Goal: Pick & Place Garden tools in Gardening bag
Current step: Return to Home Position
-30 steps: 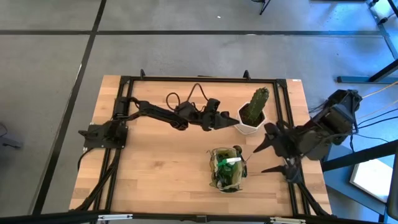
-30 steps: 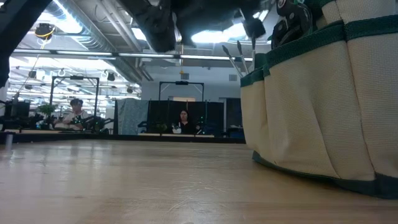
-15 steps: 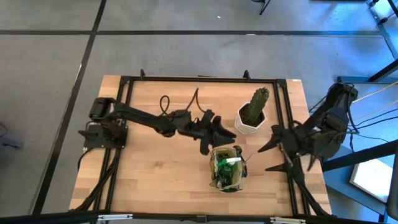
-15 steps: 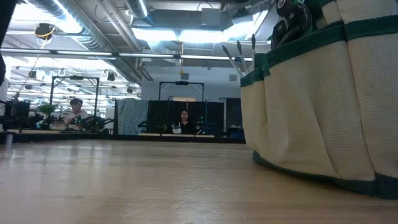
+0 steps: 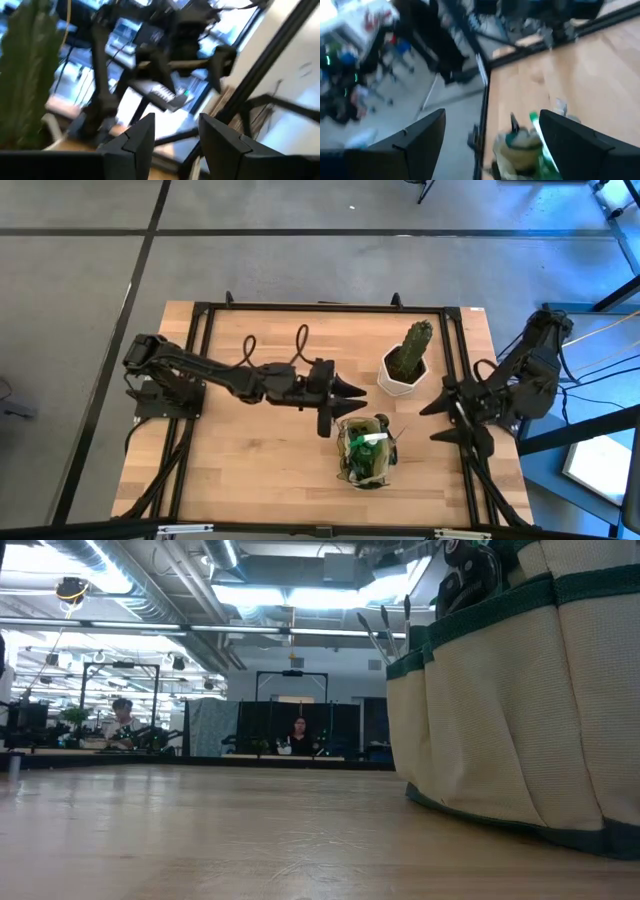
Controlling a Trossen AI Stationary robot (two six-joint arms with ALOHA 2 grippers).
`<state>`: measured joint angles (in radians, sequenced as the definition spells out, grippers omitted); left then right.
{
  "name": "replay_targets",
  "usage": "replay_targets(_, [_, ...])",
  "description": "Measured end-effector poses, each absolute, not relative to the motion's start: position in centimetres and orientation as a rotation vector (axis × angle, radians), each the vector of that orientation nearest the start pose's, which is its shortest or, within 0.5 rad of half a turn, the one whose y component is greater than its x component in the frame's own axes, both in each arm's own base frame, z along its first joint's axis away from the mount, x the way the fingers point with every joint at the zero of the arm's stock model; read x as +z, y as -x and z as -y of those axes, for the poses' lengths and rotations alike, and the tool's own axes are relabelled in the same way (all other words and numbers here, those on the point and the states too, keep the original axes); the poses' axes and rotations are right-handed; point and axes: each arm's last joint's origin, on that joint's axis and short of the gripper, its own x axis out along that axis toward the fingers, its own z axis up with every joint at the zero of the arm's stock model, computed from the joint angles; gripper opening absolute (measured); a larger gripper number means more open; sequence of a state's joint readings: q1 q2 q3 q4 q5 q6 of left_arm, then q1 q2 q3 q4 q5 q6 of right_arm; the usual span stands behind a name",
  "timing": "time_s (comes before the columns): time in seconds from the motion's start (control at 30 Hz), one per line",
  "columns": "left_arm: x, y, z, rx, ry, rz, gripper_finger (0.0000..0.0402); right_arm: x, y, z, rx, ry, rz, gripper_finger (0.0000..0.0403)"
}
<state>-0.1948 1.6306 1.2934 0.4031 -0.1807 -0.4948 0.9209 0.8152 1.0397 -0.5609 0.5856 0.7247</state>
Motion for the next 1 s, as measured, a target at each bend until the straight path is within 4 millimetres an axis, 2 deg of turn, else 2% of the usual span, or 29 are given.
replay_targets(0.13, [35.9, -37.5, 6.9, -0.046, 0.452, 0.158, 0.0145, 39.0, -10.8, -10.8, 0.180, -0.498, -0.222, 0.0323])
replay_targets(0.27, [36.6, -37.5, 5.9, 0.000, 0.482, 0.252, 0.0145, 41.1, -10.4, -9.5, 0.158, -0.529, -0.039, 0.0323])
replay_targets(0.43, [36.8, -37.6, 4.9, 0.074, 0.468, 0.290, 0.0145, 42.2, -8.4, -8.1, 0.425, -0.197, 0.058, 0.0323])
replay_targets(0.53, [36.8, -37.6, 4.9, 0.082, 0.459, 0.284, 0.0145, 41.3, -7.5, -7.2, 0.462, -0.152, -0.020, 0.0323])
replay_targets(0.7, [36.5, -37.6, 5.3, 0.085, 0.386, 0.250, 0.0145, 37.9, -7.1, -7.1, 0.466, -0.114, -0.185, 0.0323])
replay_targets(1.0, [36.2, -37.7, 5.3, 0.097, 0.349, 0.224, 0.0145, 31.8, -7.4, -7.4, 0.478, -0.167, -0.086, 0.0323])
